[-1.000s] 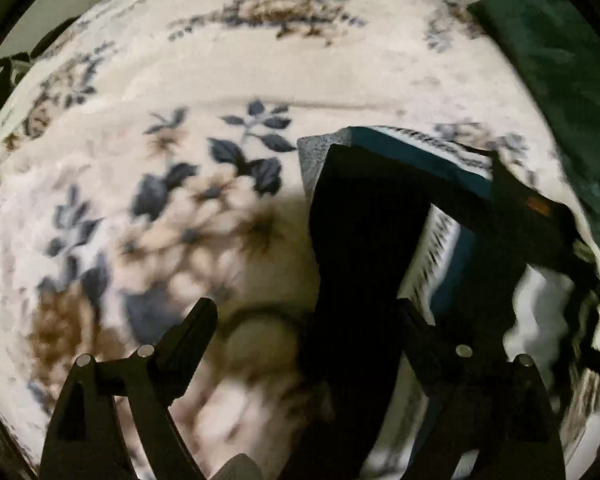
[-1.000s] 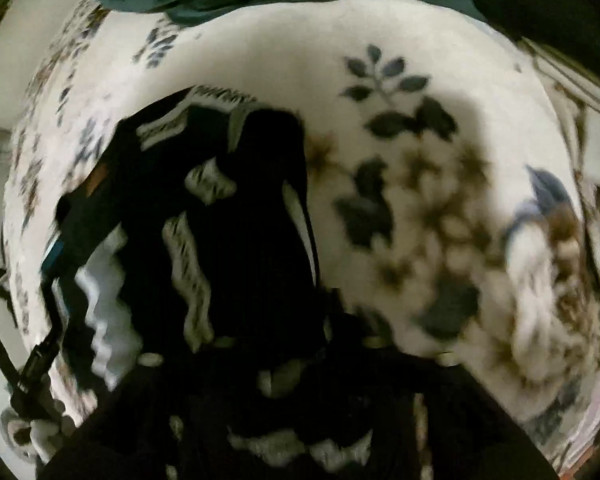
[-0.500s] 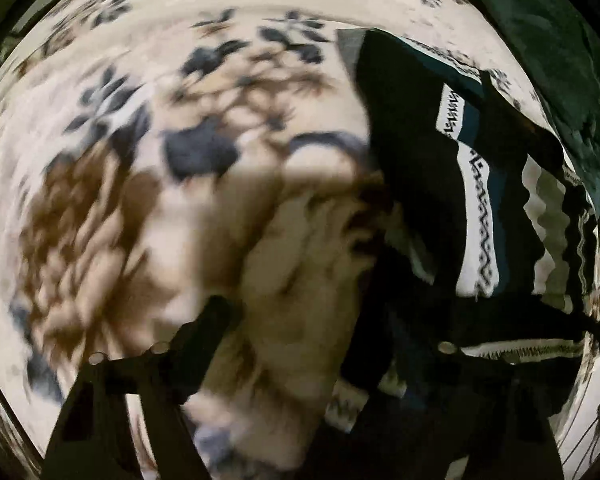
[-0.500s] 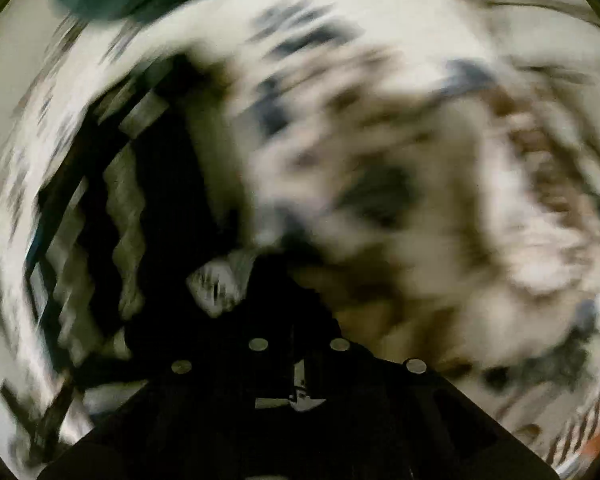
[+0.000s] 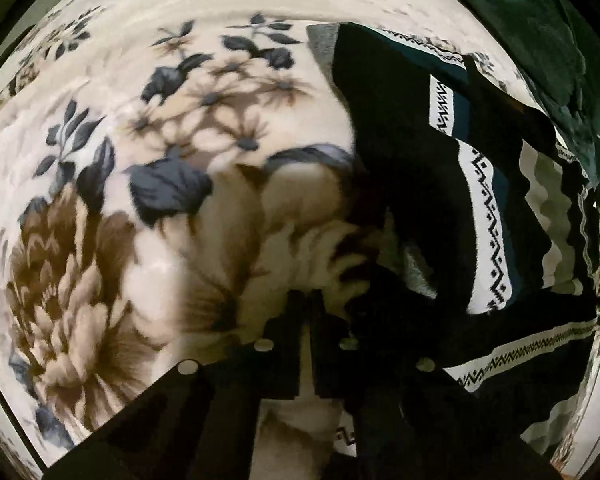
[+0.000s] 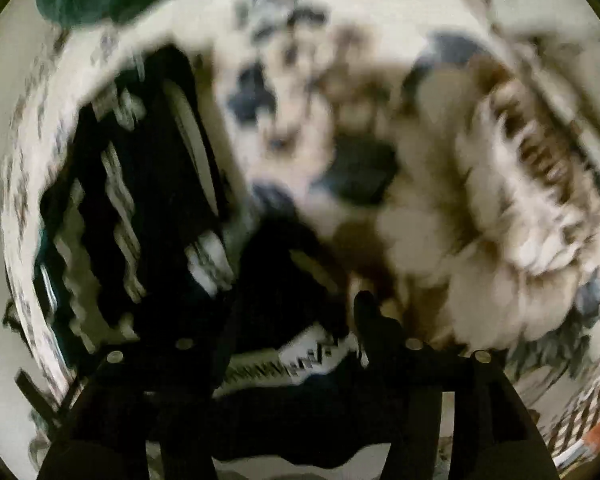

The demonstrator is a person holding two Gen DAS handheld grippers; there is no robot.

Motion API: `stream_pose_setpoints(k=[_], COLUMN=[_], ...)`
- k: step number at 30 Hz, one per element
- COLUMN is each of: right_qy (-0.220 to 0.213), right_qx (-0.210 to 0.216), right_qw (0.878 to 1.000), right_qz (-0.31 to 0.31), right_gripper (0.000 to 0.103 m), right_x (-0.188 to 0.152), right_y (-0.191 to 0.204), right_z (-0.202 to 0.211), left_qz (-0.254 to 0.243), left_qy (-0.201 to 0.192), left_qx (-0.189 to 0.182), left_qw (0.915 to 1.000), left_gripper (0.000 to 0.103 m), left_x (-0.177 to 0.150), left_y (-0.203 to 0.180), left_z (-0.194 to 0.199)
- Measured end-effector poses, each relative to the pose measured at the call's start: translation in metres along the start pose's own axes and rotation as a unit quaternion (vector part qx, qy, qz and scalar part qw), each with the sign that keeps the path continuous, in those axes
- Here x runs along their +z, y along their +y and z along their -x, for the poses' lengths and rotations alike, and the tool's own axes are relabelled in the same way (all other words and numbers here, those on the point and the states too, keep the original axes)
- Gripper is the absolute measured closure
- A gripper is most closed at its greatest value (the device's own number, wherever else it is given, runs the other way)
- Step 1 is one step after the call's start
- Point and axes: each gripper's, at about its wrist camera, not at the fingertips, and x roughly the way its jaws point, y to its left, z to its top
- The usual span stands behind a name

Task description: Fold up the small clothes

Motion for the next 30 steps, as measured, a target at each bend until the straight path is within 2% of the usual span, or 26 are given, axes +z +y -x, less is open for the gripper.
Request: stream_pose_setpoints(k=[1,2,3,4,6,7,9,10,11,13,15,16,17,18,20,23,25,27,30], right_qy=[0.014,0.012,0.005,0.001,-0.017,-0.017,-0.004,0.003,0.007,0.008,0.011,0.009,0.007,-0.002,-0.021,-0.039,-0.030,-0.019,0.002], right_qx=[-0.001,-0.006,-0.015,-0.020,-0.027,-0.023,-0.015,-0.008,-0.003,0.000,0.001,-0.002,-0.007,-0.020,-0.047,-0.065,-0.075,-0.084,-0.055], right_qw=[1.000,1.000,0.999,0.999,0.999,0.999,1.000,1.000,1.000,1.000,1.000,1.000,1.000,1.000,0.998,0.997,0.997,0.996,0.998], right_qz=[0.009,0.017,0.030,0.035,0.021,0.016,0.015,0.012,0.010,0.010,0.008,0.009,0.014,0.023,0.028,0.007,0.010,0.025,0.020], right_gripper=[0.050,0.063,0.092,0.095,0.095,0.095,0.094,0.089,0.088,0.086,0.086,0.087,0.088,0.094,0.096,0.097,0.097,0.096,0.094], right_x=[-0.004,-0.007,-0.010,-0.012,-0.013,-0.013,-0.015,-0.014,-0.015,-0.018,-0.015,-0.016,-0.016,-0.016,-0.015,-0.010,-0.008,-0.007,-0.005], right_y=[0.001,0.004,0.007,0.009,0.005,0.005,0.005,0.004,0.002,0.000,0.001,0.001,0.002,0.005,0.011,0.006,0.007,0.012,0.010], right_z=[-0.009,-0.012,-0.013,-0.013,-0.007,-0.006,-0.007,-0.007,-0.006,-0.004,-0.005,-0.005,-0.006,-0.005,-0.005,-0.003,-0.011,-0.015,-0.008], left_qz=[0.000,0.000,0.006,0.022,0.064,0.083,0.093,0.087,0.080,0.042,0.006,-0.024,-0.036,-0.041,-0.051,-0.025,0.000,0.004,0.041], left_qy=[-0.001,0.000,0.004,0.007,0.016,0.024,0.032,0.027,0.020,0.026,0.023,0.030,0.028,0.022,0.013,0.016,0.021,0.020,0.026], left_qx=[0.002,0.001,-0.006,-0.025,-0.096,-0.126,-0.156,-0.160,-0.160,-0.125,-0.094,-0.061,-0.043,-0.034,-0.002,0.020,0.002,-0.007,-0.080], left_qw=[1.0000,1.0000,1.0000,0.9994,0.9932,0.9883,0.9829,0.9829,0.9837,0.9909,0.9952,0.9974,0.9980,0.9983,0.9986,0.9994,0.9998,0.9998,0.9956], left_gripper=[0.102,0.102,0.102,0.102,0.099,0.093,0.053,0.031,0.032,0.034,0.078,0.099,0.099,0.099,0.101,0.103,0.103,0.103,0.099], left_x=[0.000,-0.001,-0.001,0.000,-0.007,-0.008,-0.012,-0.015,-0.018,-0.017,-0.013,-0.012,-0.012,-0.011,-0.008,-0.004,-0.002,0.000,-0.003], left_y=[0.000,0.001,0.002,0.006,0.026,0.029,0.029,0.023,0.022,0.001,-0.017,-0.028,-0.031,-0.031,-0.027,-0.003,0.010,0.010,0.018], left_z=[0.000,0.001,0.002,0.005,0.018,0.021,0.025,0.027,0.028,0.019,0.009,0.002,0.000,0.001,0.003,0.002,0.000,0.005,0.023])
